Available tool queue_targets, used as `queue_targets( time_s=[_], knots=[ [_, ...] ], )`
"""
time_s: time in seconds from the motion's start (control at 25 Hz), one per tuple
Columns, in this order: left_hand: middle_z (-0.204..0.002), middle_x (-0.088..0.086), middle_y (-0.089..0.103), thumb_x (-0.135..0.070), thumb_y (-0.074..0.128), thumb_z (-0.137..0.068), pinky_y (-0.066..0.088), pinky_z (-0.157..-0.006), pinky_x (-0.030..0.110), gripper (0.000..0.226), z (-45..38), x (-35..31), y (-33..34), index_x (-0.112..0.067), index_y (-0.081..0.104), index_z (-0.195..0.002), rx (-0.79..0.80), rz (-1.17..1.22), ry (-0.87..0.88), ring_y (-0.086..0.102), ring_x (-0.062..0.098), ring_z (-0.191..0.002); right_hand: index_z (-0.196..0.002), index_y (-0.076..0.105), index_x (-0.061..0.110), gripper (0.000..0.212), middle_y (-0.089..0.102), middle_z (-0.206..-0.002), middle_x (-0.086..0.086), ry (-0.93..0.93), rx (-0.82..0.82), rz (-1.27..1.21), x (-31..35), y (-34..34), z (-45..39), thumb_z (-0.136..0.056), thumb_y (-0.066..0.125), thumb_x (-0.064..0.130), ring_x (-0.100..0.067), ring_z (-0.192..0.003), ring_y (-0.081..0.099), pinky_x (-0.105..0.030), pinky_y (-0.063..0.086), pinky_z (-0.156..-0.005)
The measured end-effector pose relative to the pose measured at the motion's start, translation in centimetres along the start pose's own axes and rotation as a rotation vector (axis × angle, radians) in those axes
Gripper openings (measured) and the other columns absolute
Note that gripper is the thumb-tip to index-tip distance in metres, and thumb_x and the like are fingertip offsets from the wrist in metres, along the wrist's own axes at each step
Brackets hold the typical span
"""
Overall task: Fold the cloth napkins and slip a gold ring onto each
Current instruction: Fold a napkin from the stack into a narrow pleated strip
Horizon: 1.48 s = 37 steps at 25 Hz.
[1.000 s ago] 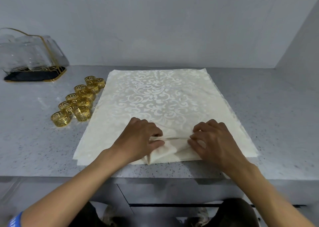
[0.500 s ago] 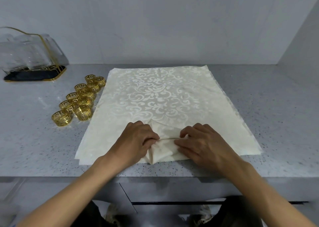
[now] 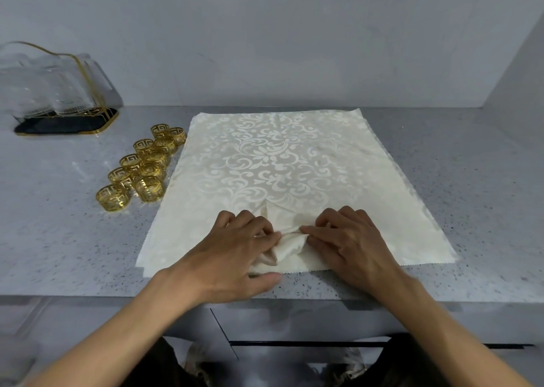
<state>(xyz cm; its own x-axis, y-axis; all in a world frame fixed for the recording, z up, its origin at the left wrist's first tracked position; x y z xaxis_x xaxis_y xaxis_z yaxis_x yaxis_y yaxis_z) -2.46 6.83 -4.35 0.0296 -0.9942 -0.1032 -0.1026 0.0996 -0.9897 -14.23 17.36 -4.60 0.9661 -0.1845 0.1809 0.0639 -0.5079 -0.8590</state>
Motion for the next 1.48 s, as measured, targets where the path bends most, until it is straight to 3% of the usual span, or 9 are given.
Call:
queue_targets(
  time_s=[0.32, 0.56, 0.72, 0.84, 0.96, 1.12, 1.24, 1.32, 1.48],
  knots=[
    [-0.076, -0.012, 0.057, -0.021, 0.058, -0.052, 0.025, -0.074, 0.035, 0.037, -1.6, 0.3, 0.5, -0.024, 0.075, -0.085, -0.191, -0.207, -0.151, 0.054, 0.019, -0.078, -0.109, 0.073, 0.020, 0.041, 0.060, -0.099, 0.006, -0.007, 0.119, 0.105, 0.4, -0.1, 0.1, -0.078, 0.047, 0.026, -0.019, -0.081, 0.050, -0.032, 0.045, -0.072],
    [-0.071, -0.012, 0.057, -0.036, 0.076, -0.065, 0.024, -0.072, 0.032, 0.015, -3.3, -0.2, -1.2, -0.025, 0.072, -0.073, -0.176, -0.247, -0.018, 0.048, 0.016, -0.078, -0.094, 0.075, 0.027, 0.036, 0.062, -0.092, 0.013, 0.041, 0.158, 0.067, -0.2, -0.8, -0.5, -0.073, 0.047, 0.033, -0.017, -0.079, 0.053, -0.029, 0.039, -0.066],
    [-0.056, -0.007, 0.054, -0.035, 0.072, -0.075, 0.031, -0.060, 0.028, 0.033, -5.2, 0.8, -5.3, -0.016, 0.053, -0.056, 0.025, 0.371, -0.296, 0.047, 0.009, -0.058, -0.077, 0.062, 0.017, 0.021, 0.060, -0.071, 0.004, 0.223, 0.056, -0.381, -0.4, -4.4, -1.5, -0.081, 0.044, 0.028, -0.016, -0.067, 0.052, -0.036, 0.041, -0.058],
    [-0.075, 0.008, 0.070, -0.018, 0.073, -0.070, 0.048, -0.064, 0.029, 0.017, -6.1, 3.0, -3.4, -0.008, 0.072, -0.083, 0.331, 0.982, -0.576, 0.064, 0.020, -0.067, -0.091, 0.065, 0.020, 0.014, 0.063, -0.070, 0.004, 0.623, 0.206, -0.741, -3.2, -3.5, -2.6, -0.087, 0.051, 0.018, -0.011, -0.062, 0.053, -0.030, 0.039, -0.056],
    [-0.089, 0.015, 0.068, -0.018, 0.072, -0.057, 0.046, -0.074, 0.036, 0.039, -6.2, 4.0, 0.2, -0.004, 0.072, -0.094, 0.545, 0.983, -0.705, 0.061, 0.029, -0.082, -0.106, 0.065, 0.008, 0.022, 0.065, -0.084, 0.001, 0.793, 0.441, -0.617, -4.3, -0.3, -2.3, -0.088, 0.053, 0.014, -0.015, -0.072, 0.056, -0.029, 0.041, -0.064],
    [-0.091, 0.015, 0.072, -0.023, 0.073, -0.054, 0.051, -0.079, 0.039, 0.057, -7.4, 6.3, 2.1, 0.001, 0.070, -0.106, 0.537, 0.932, -0.760, 0.067, 0.032, -0.086, -0.137, 0.052, 0.018, 0.045, 0.061, -0.132, -0.001, 0.278, 0.173, -0.143, -1.3, -0.7, -1.9, -0.097, 0.041, 0.035, -0.022, -0.119, 0.056, -0.029, 0.038, -0.100],
    [-0.087, 0.008, 0.070, -0.043, 0.074, -0.057, 0.048, -0.070, 0.034, 0.044, -7.8, 7.6, 0.4, -0.012, 0.068, -0.086, 0.421, 0.453, -0.655, 0.067, 0.026, -0.082, -0.153, 0.030, 0.022, 0.066, 0.032, -0.158, 0.006, 0.242, 0.324, -0.126, -0.9, 2.1, -0.4, -0.097, 0.010, 0.049, -0.018, -0.148, 0.024, -0.029, 0.019, -0.118],
    [-0.111, 0.002, 0.062, -0.051, 0.063, -0.079, 0.042, -0.082, 0.034, 0.042, -8.1, 4.8, -2.4, -0.019, 0.063, -0.106, 0.130, -0.075, -0.438, 0.057, 0.022, -0.104, -0.155, 0.027, 0.023, 0.071, 0.027, -0.160, 0.005, 0.243, 0.335, -0.056, -1.5, 3.1, -0.3, -0.094, 0.003, 0.052, -0.019, -0.150, 0.019, -0.033, 0.019, -0.120],
    [-0.165, -0.004, 0.004, -0.047, 0.022, -0.104, 0.005, -0.123, 0.038, 0.064, -6.8, -1.9, 2.4, -0.019, 0.004, -0.158, 0.128, 0.004, -0.066, 0.000, 0.012, -0.151, -0.157, 0.015, 0.024, 0.069, 0.017, -0.163, 0.005, 0.176, 0.359, 0.029, -1.1, 3.5, -0.3, -0.095, 0.001, 0.049, -0.019, -0.151, 0.014, -0.033, 0.011, -0.123]
  ],
)
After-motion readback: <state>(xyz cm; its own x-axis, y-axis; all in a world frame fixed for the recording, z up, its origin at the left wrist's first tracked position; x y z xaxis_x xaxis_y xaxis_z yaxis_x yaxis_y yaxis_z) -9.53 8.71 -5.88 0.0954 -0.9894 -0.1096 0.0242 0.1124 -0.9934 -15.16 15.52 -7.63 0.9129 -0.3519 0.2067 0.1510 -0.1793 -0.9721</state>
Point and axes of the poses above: each hand's wrist, its own z-axis away from the middle knuckle, its own y-axis out of the palm, x = y × z, the point moved 9 cm from there along -z, towards the middle knuckle
